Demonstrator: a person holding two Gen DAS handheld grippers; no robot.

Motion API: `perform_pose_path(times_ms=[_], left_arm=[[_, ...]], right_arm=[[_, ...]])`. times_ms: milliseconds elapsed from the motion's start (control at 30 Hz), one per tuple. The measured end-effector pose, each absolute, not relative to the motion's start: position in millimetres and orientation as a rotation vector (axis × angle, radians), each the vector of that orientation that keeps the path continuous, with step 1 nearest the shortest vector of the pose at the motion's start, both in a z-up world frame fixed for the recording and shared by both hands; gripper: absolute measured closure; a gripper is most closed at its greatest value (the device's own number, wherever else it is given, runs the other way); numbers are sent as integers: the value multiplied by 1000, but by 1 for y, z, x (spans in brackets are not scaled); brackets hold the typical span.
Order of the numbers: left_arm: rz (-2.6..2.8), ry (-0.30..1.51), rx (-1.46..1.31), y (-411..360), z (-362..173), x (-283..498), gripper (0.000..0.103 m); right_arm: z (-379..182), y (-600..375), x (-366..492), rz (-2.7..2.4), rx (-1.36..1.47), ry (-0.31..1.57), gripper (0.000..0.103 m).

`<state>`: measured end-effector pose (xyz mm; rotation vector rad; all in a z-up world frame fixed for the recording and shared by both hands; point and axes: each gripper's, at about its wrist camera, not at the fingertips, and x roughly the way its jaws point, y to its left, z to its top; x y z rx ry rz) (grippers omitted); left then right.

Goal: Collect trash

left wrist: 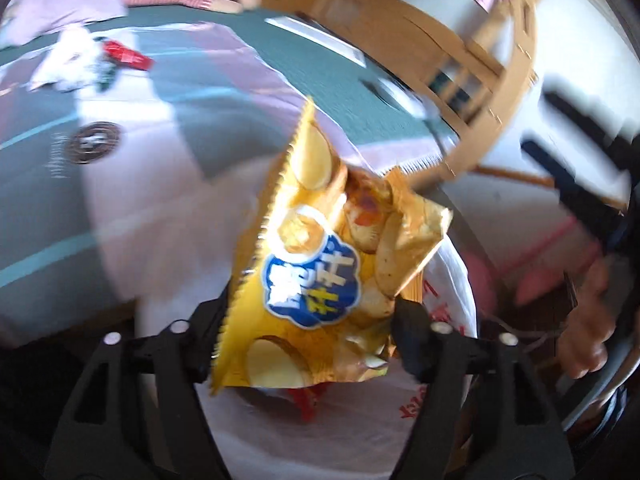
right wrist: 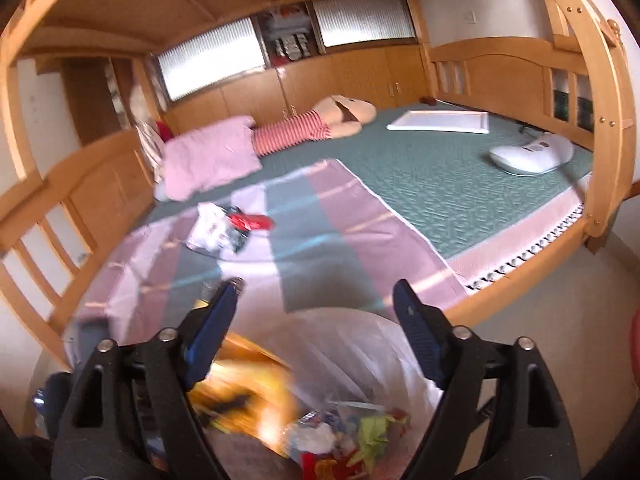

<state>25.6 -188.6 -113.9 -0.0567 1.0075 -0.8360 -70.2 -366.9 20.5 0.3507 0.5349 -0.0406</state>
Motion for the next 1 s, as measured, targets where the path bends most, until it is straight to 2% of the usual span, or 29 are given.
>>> perform_pose_path(times_ms=[100, 267, 400, 533, 833, 1000], left_arm=[[-804, 927, 73, -195, -114, 9, 11], [-597, 708, 119, -165, -94, -3, 4], [-450, 589, 92, -139, -81, -2, 4], [-344, 515, 59, -116, -69, 2, 4], [-298, 525, 61, -107, -66, 5, 4], [-291, 520, 79, -109, -70, 1, 4]], right_arm=[[18, -362, -68, -5, 365, 528, 17], [16, -348, -63, -19, 307, 548, 11], [17, -338, -62, -43, 250, 531, 3], [11, -330, -57, -80, 204, 524, 3], [7, -333, -63, -194, 177, 438, 3], [4, -328, -60, -174, 137, 460, 3]])
